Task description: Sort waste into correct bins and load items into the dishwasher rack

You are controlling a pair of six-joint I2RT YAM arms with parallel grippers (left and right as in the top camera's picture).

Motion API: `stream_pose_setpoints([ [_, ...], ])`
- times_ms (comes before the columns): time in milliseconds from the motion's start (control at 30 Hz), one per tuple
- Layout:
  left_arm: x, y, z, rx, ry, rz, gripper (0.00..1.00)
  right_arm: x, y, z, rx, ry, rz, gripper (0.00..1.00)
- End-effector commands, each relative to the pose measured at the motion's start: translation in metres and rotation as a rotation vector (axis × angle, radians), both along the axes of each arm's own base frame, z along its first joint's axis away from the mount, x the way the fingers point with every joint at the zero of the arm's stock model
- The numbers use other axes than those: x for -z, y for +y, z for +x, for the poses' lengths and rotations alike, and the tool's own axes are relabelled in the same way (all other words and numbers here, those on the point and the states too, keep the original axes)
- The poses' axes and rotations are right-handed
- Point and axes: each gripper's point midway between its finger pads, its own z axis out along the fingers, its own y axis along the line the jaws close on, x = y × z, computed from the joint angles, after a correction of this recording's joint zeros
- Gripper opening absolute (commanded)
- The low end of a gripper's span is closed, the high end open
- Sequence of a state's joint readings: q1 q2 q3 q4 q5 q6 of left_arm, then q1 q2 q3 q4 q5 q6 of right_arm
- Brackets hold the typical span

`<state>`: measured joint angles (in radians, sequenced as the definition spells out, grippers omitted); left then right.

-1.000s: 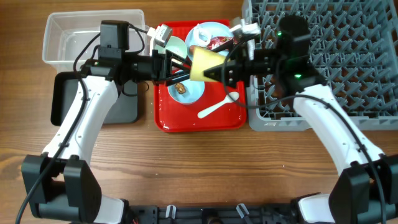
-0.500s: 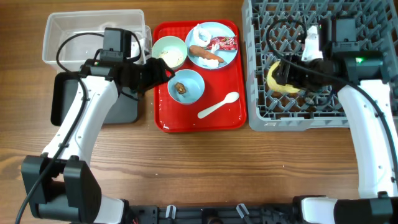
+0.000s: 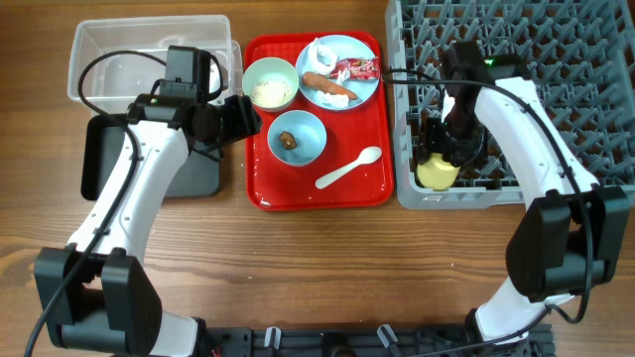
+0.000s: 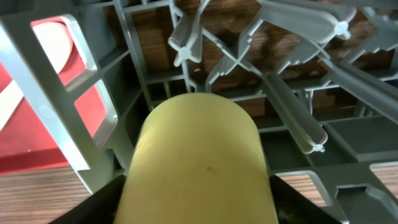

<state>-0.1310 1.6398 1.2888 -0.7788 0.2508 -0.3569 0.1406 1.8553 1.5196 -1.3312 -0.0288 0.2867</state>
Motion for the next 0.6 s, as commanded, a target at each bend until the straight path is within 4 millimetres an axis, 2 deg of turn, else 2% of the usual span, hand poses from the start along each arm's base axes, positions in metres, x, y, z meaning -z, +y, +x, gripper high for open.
stream_pose_setpoints([
  [0, -0.008, 0.002, 0.002, 0.005, -0.028, 0.018, 0.70, 0.005, -0.002, 0.002, -0.006, 0.009, -0.023, 0.89],
  [167, -0.008, 0.002, 0.002, 0.005, -0.028, 0.018, 0.72, -0.021, 0.002, 0.027, -0.003, -0.094, -0.007, 0.90],
  [333, -0.008, 0.002, 0.002, 0.005, -0.028, 0.018, 0.79, -0.093, 0.017, 0.069, -0.041, -0.306, 0.067, 0.89],
  [367, -0.008, 0.002, 0.002, 0.005, -0.028, 0.018, 0.80, -0.105, 0.028, 0.076, -0.070, -0.349, 0.117, 0.89],
  [400, -0.008, 0.002, 0.002, 0.005, -0.029, 0.017, 0.81, -0.121, 0.054, 0.088, -0.126, -0.419, 0.223, 0.87],
  [433, -0.008, 0.002, 0.002, 0.005, -0.029, 0.017, 0.81, -0.125, 0.068, 0.092, -0.153, -0.445, 0.276, 0.86],
  [467, -0.008, 0.002, 0.002, 0.005, -0.029, 0.017, 0.81, -0.129, 0.093, 0.096, -0.192, -0.475, 0.345, 0.84],
  [567, -0.008, 0.002, 0.002, 0.005, -0.028, 0.018, 0.81, -0.120, 0.131, 0.100, -0.182, -0.498, 0.365, 0.78],
])
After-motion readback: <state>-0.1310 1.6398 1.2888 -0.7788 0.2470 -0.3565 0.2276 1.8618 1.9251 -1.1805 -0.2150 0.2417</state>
